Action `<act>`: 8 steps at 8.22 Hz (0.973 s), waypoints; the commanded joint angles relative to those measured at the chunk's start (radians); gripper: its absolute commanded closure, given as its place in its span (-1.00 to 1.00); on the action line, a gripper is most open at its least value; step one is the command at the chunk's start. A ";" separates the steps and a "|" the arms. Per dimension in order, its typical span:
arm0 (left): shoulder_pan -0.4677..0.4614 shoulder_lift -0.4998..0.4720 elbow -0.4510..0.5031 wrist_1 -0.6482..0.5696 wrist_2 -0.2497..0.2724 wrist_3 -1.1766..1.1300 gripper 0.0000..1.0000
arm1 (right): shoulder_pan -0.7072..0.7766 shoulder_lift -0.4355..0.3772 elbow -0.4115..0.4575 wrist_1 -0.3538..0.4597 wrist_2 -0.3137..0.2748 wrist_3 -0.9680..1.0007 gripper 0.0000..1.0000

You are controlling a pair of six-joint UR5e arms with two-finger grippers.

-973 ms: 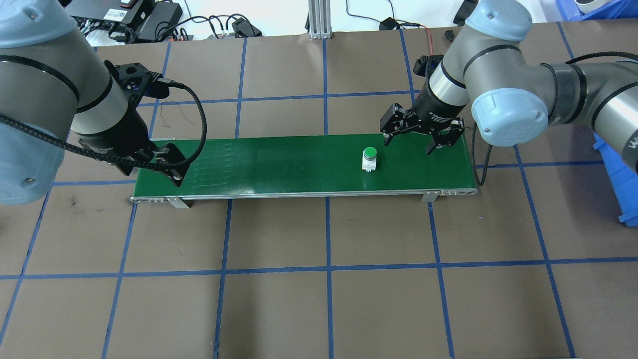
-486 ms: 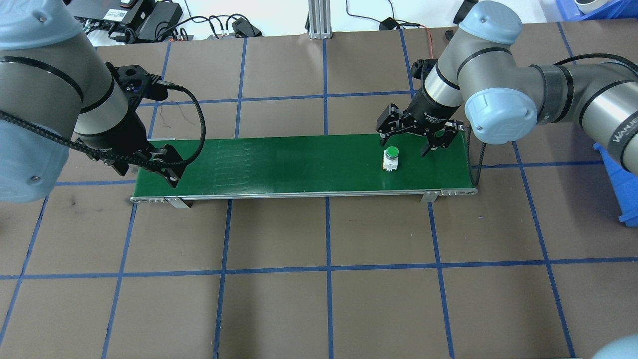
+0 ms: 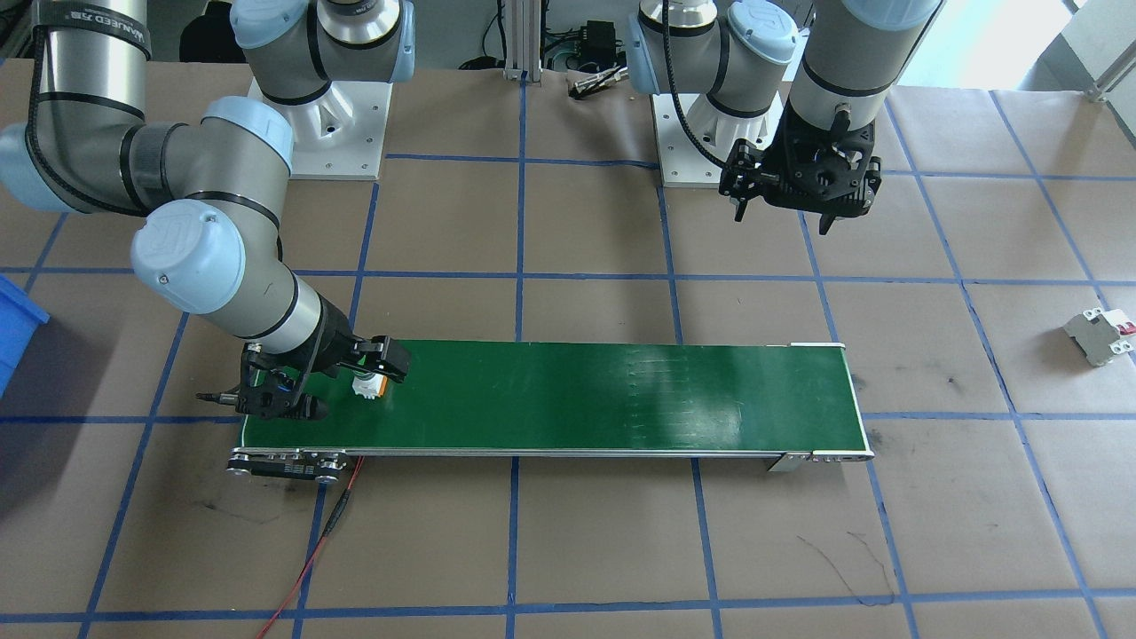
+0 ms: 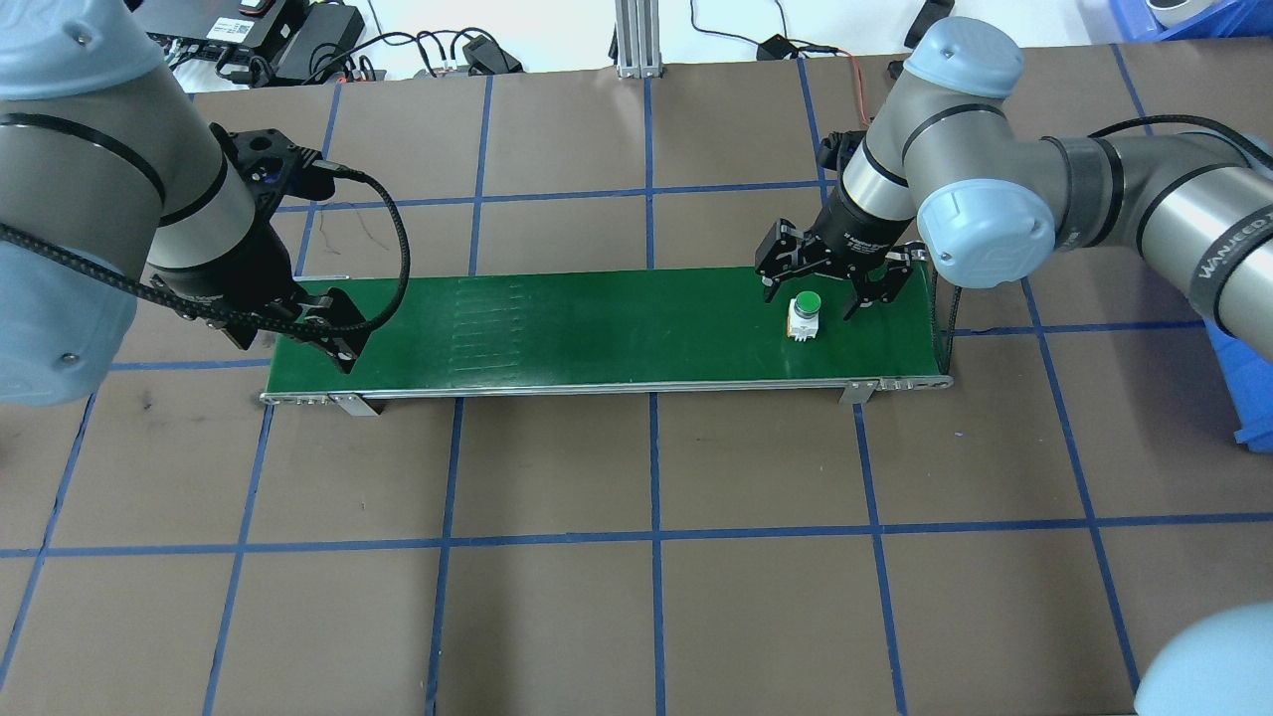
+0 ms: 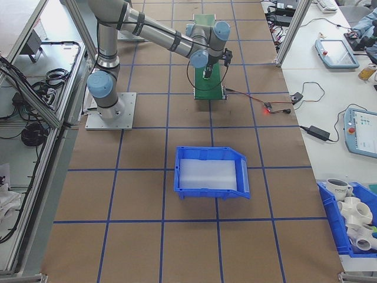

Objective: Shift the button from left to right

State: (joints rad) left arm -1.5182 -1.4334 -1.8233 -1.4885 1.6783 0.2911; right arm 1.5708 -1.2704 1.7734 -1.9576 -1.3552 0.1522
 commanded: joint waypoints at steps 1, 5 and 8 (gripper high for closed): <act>0.000 0.021 -0.002 0.004 0.004 0.003 -1.00 | -0.002 0.008 -0.003 0.002 -0.070 -0.084 0.70; 0.000 0.004 -0.004 0.005 0.014 -0.004 -1.00 | -0.037 0.008 -0.108 0.035 -0.215 -0.239 1.00; 0.000 0.011 0.004 -0.021 0.017 -0.007 -1.00 | -0.179 -0.029 -0.225 0.149 -0.266 -0.644 1.00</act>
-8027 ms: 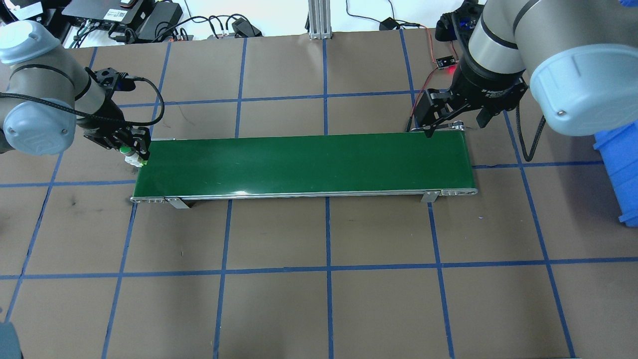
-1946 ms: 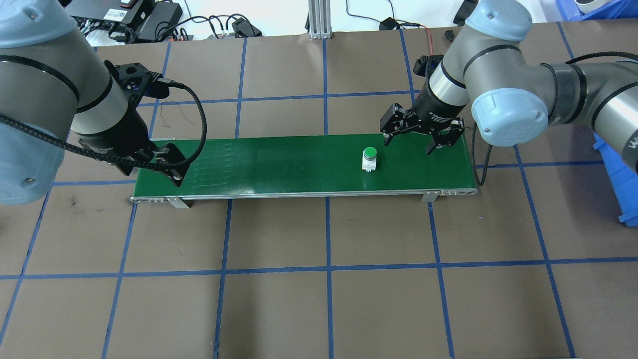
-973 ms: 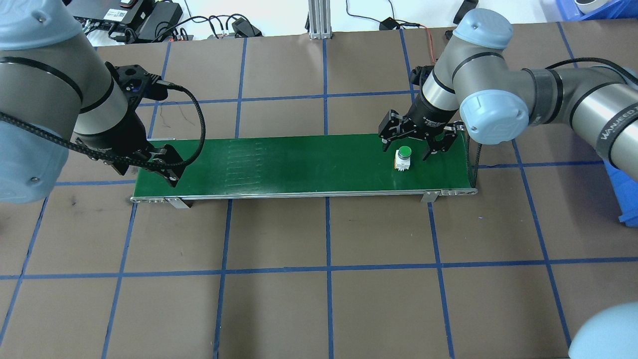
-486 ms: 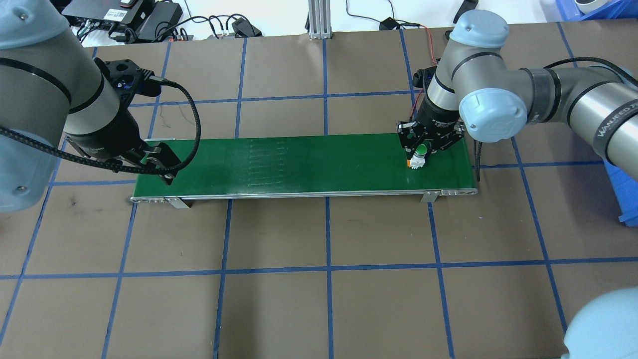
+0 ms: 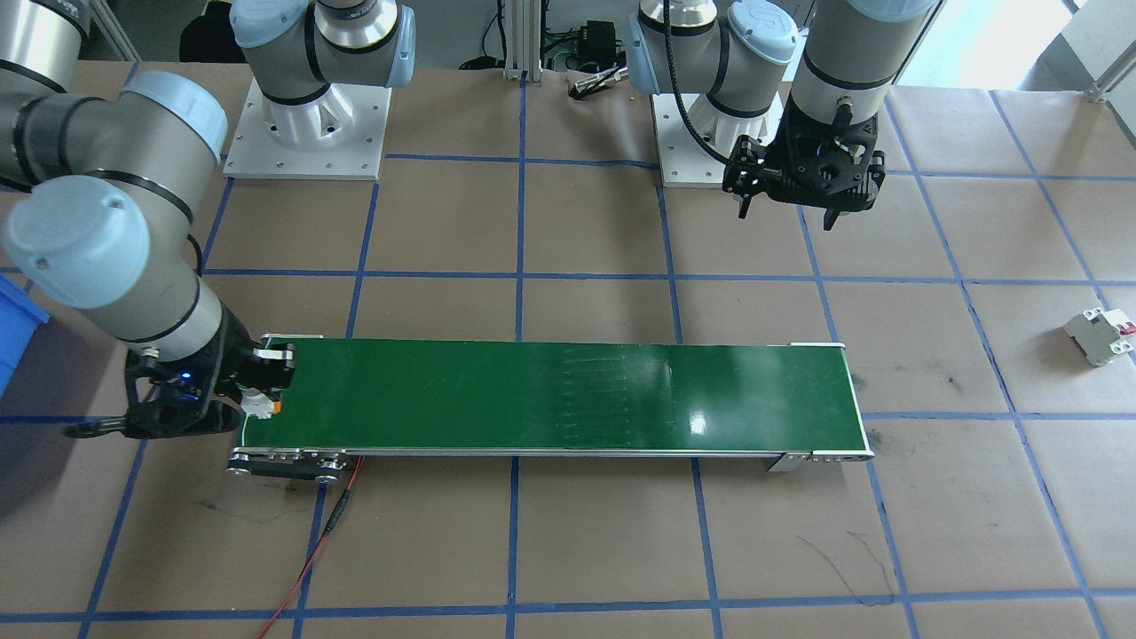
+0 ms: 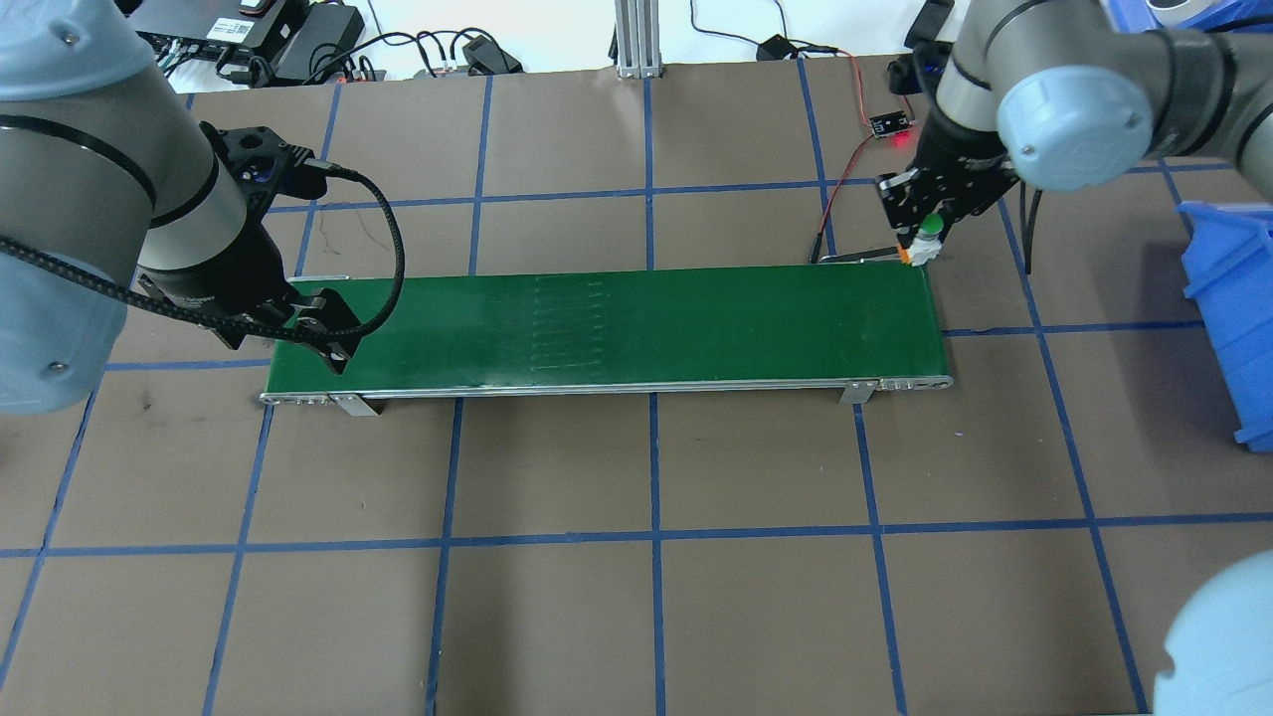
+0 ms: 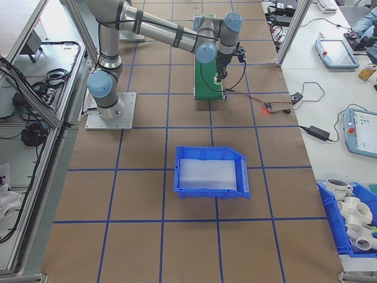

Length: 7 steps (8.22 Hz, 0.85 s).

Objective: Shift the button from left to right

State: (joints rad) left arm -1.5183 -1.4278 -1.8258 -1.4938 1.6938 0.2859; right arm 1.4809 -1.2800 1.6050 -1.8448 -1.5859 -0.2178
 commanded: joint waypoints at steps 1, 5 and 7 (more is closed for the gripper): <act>0.000 -0.005 0.007 -0.002 0.001 -0.001 -1.00 | -0.164 -0.033 -0.063 0.033 -0.042 -0.490 1.00; 0.001 -0.002 -0.001 -0.011 0.033 -0.001 -1.00 | -0.457 -0.068 -0.063 -0.043 -0.072 -1.331 1.00; 0.001 -0.006 -0.001 0.000 0.041 0.005 -1.00 | -0.586 -0.049 -0.060 -0.088 -0.072 -1.642 1.00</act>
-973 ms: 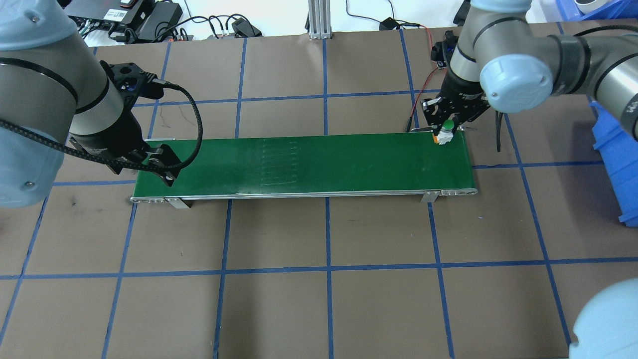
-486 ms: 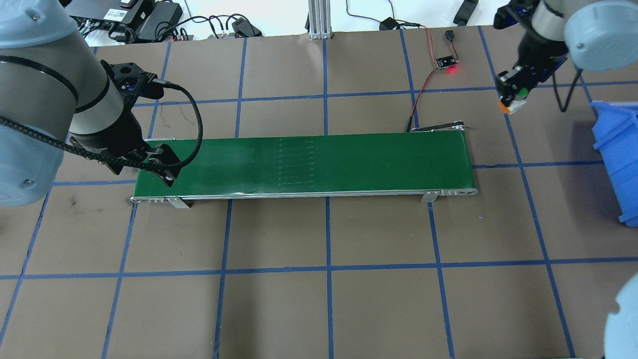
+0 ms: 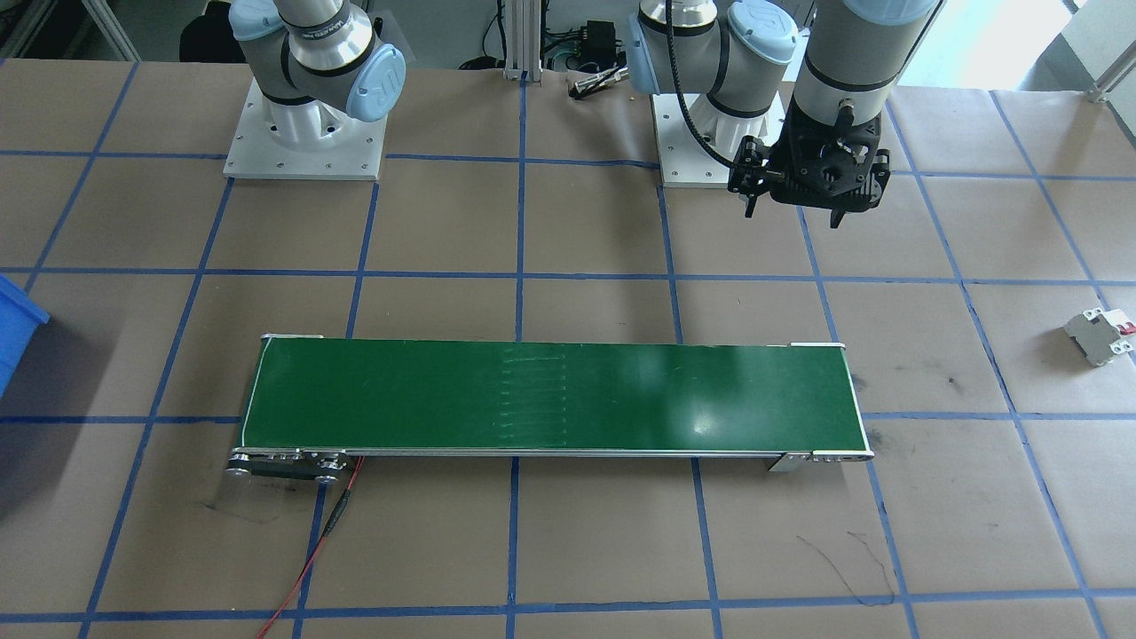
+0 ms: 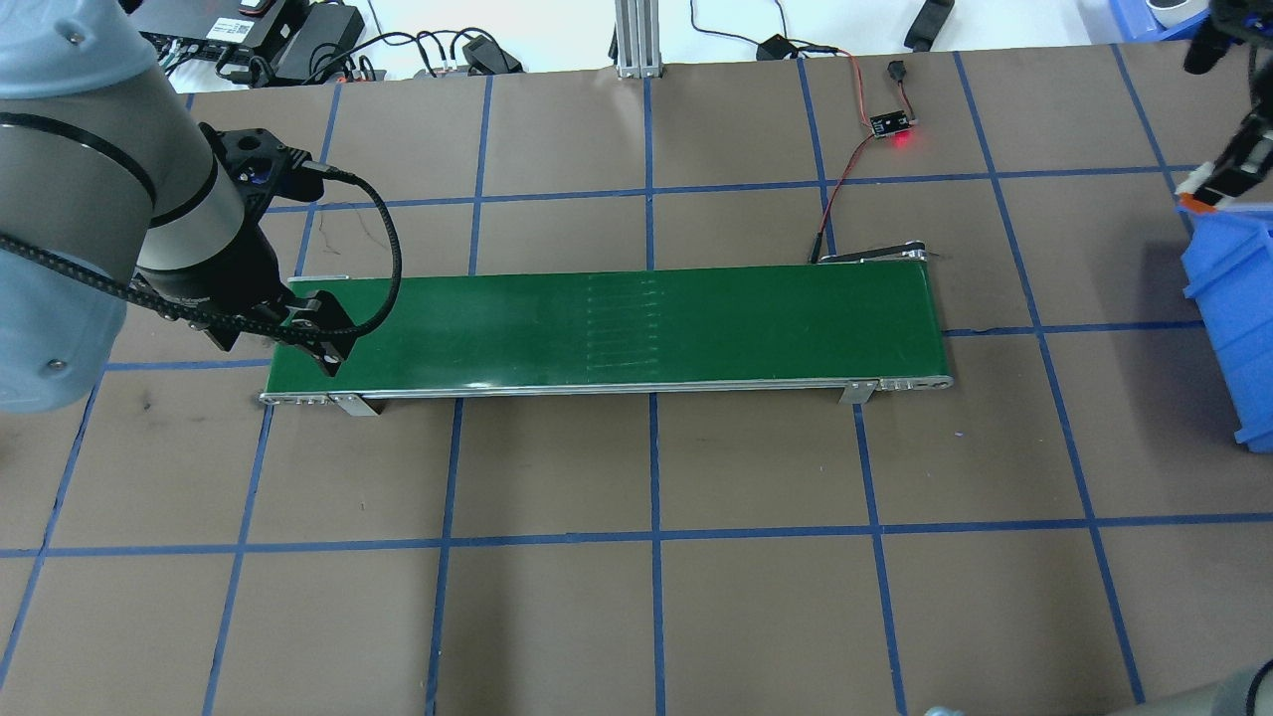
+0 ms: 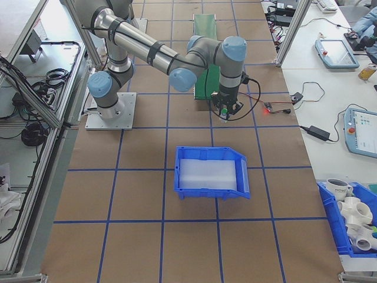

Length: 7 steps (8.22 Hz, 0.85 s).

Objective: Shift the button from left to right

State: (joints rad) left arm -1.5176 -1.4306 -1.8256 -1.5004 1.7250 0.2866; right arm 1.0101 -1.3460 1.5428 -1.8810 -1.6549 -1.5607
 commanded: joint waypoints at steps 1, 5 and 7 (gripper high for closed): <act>-0.001 -0.004 -0.001 0.008 0.013 -0.001 -1.00 | -0.174 0.060 0.002 -0.094 0.003 -0.381 1.00; -0.001 -0.002 0.002 0.009 0.005 -0.006 -1.00 | -0.252 0.252 0.049 -0.252 -0.023 -0.521 1.00; 0.000 -0.004 -0.001 0.029 0.007 -0.064 -1.00 | -0.252 0.274 0.085 -0.323 -0.036 -0.526 1.00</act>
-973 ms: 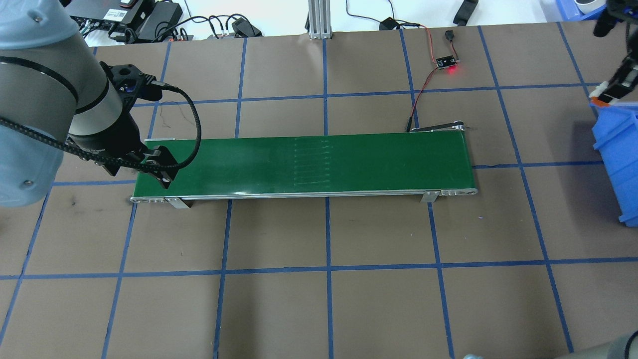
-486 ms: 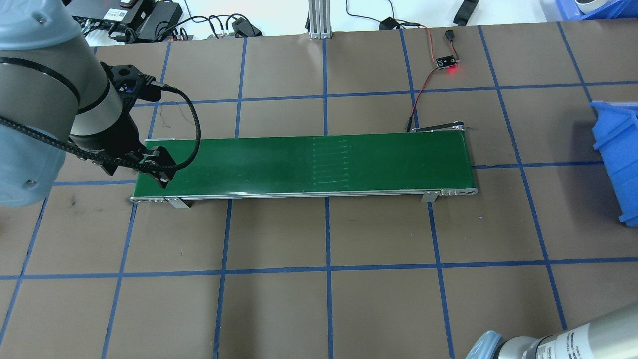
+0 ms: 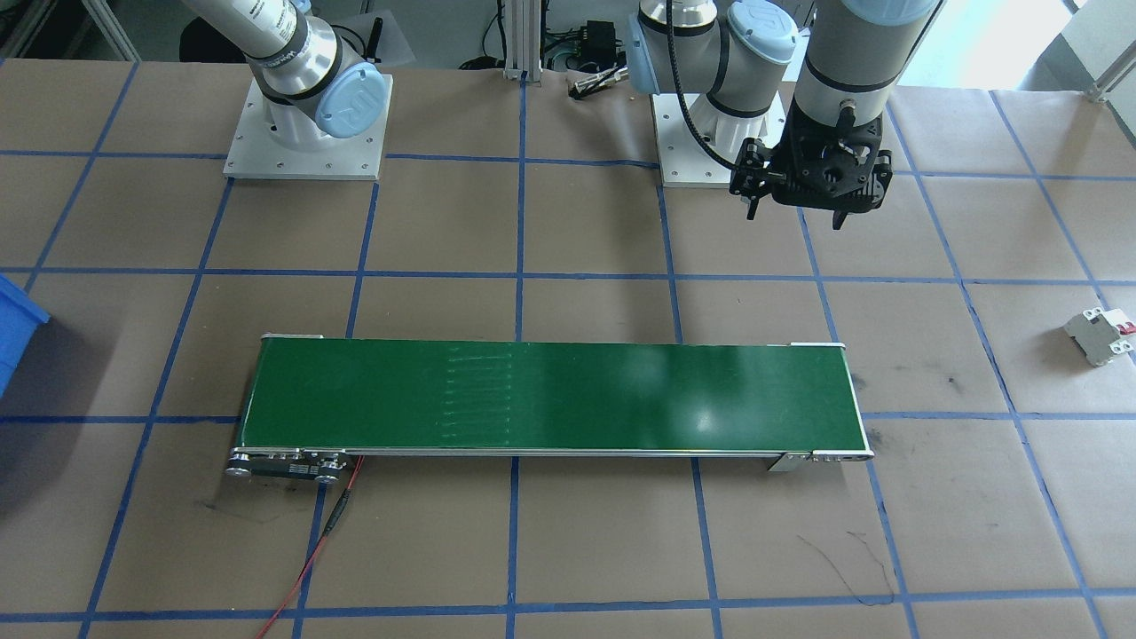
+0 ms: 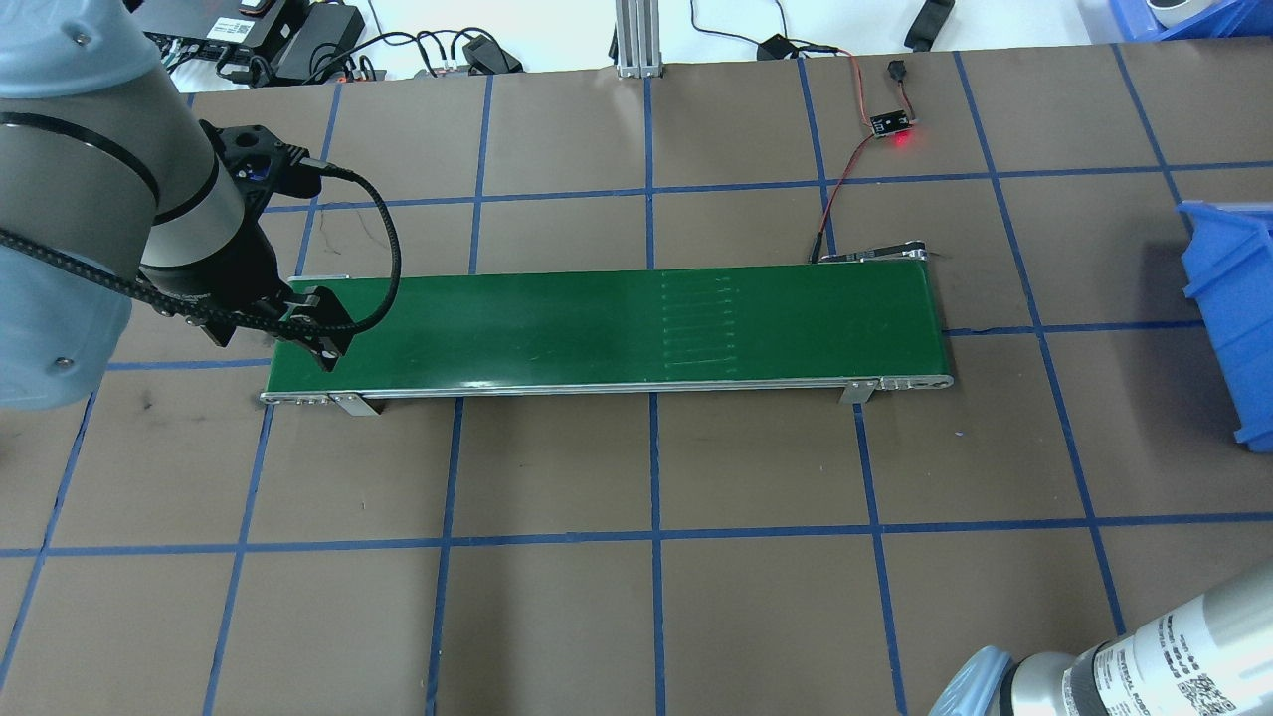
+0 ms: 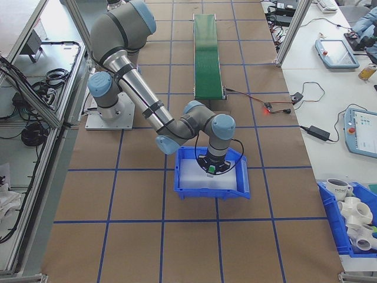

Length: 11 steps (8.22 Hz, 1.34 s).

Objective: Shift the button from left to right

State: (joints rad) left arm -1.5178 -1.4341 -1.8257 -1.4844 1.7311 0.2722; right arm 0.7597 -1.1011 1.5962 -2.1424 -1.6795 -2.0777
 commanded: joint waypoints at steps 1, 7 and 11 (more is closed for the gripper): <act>-0.001 0.000 -0.001 0.013 -0.001 -0.077 -1.00 | -0.002 0.024 0.031 -0.060 0.001 -0.021 -0.33; -0.005 0.000 -0.001 0.009 -0.008 -0.223 -1.00 | -0.006 -0.284 0.021 0.293 0.115 0.065 -1.00; -0.005 -0.003 -0.001 0.015 -0.004 -0.220 -1.00 | 0.065 -0.478 0.002 0.528 0.214 0.658 -1.00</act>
State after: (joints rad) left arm -1.5232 -1.4340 -1.8269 -1.4741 1.7254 0.0502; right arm 0.7627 -1.5076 1.6079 -1.7413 -1.5215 -1.7713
